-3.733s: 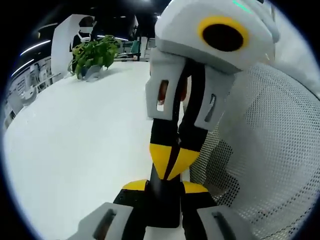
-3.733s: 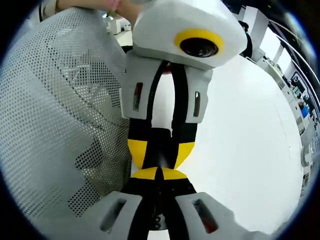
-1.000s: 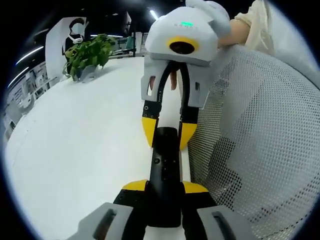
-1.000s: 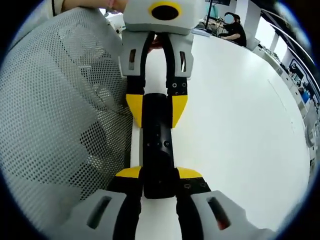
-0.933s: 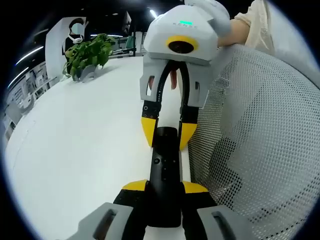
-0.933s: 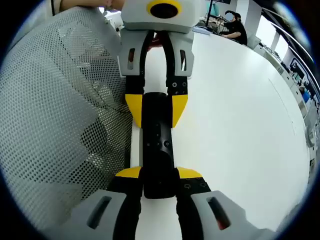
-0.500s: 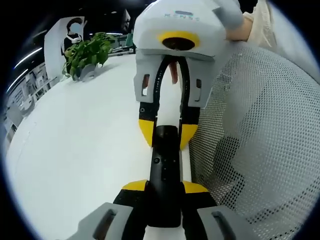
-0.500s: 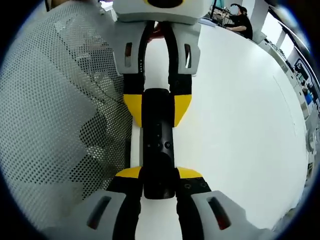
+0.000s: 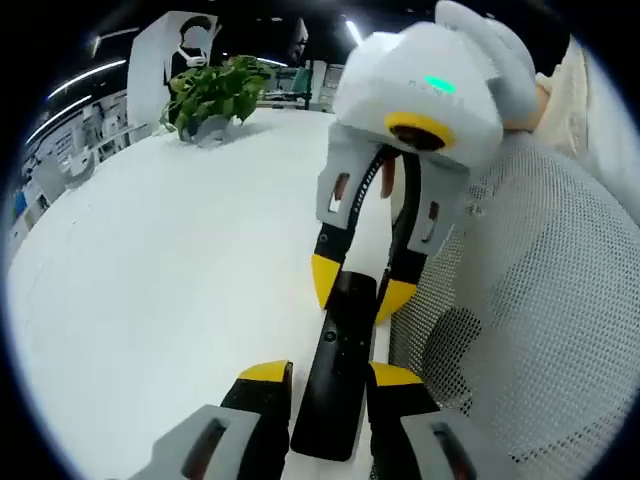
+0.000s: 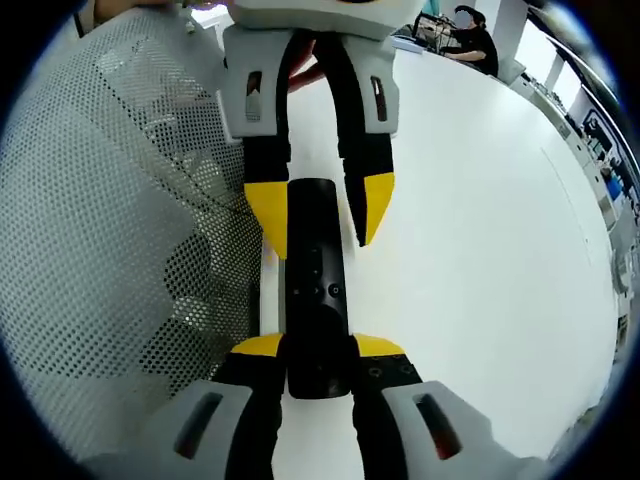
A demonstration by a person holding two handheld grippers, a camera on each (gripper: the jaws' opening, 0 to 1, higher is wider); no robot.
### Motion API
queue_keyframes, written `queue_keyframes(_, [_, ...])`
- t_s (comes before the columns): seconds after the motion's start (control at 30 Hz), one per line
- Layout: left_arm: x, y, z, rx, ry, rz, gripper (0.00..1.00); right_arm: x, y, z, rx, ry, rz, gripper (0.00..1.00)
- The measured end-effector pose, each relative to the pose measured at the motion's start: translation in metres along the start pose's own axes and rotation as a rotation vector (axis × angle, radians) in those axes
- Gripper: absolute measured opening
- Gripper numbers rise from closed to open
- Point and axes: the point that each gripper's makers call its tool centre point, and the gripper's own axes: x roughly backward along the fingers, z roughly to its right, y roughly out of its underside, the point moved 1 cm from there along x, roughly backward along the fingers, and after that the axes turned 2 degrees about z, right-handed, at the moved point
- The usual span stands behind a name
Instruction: Press the specified remote control buttons in sequence, fully releasing each button before pressing the next.
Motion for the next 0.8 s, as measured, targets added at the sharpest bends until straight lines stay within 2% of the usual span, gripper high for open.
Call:
queue_keyframes(0.07, [0.008, -0.007, -0.007, 0.024, -0.036, 0.030, 0.35, 0.000, 0.000, 0.000, -0.012, -0.001, 0.005, 0.25])
queue_keyframes(0.2, [0.026, -0.014, -0.008, 0.043, -0.097, 0.025, 0.45, 0.000, 0.000, 0.000, -0.022, -0.001, 0.011, 0.24])
queue_keyframes(0.3, [0.046, -0.029, -0.001, 0.036, -0.147, 0.085, 0.49, 0.000, 0.000, 0.000, -0.020, 0.003, 0.007, 0.24])
queue_keyframes(0.4, [0.064, -0.038, 0.002, 0.057, -0.205, 0.127, 0.54, 0.000, -0.001, -0.001, -0.023, 0.009, 0.010, 0.25])
queue_keyframes(0.5, [0.082, -0.050, 0.001, 0.084, -0.272, 0.202, 0.61, 0.001, 0.000, 0.000, -0.029, 0.010, 0.015, 0.25])
queue_keyframes(0.53, [0.092, -0.057, 0.002, 0.099, -0.307, 0.252, 0.66, 0.001, -0.001, 0.000, -0.032, 0.010, 0.018, 0.25])
queue_keyframes(0.67, [0.119, -0.073, 0.006, 0.118, -0.396, 0.380, 0.84, 0.001, 0.000, 0.000, -0.043, 0.006, 0.031, 0.25])
queue_keyframes(0.77, [0.135, -0.078, 0.011, 0.154, -0.465, 0.472, 0.92, 0.001, -0.001, 0.000, -0.057, 0.004, 0.040, 0.25])
queue_keyframes(0.8, [0.143, -0.076, 0.011, 0.152, -0.516, 0.489, 0.95, 0.001, -0.001, 0.000, -0.063, 0.004, 0.043, 0.25])
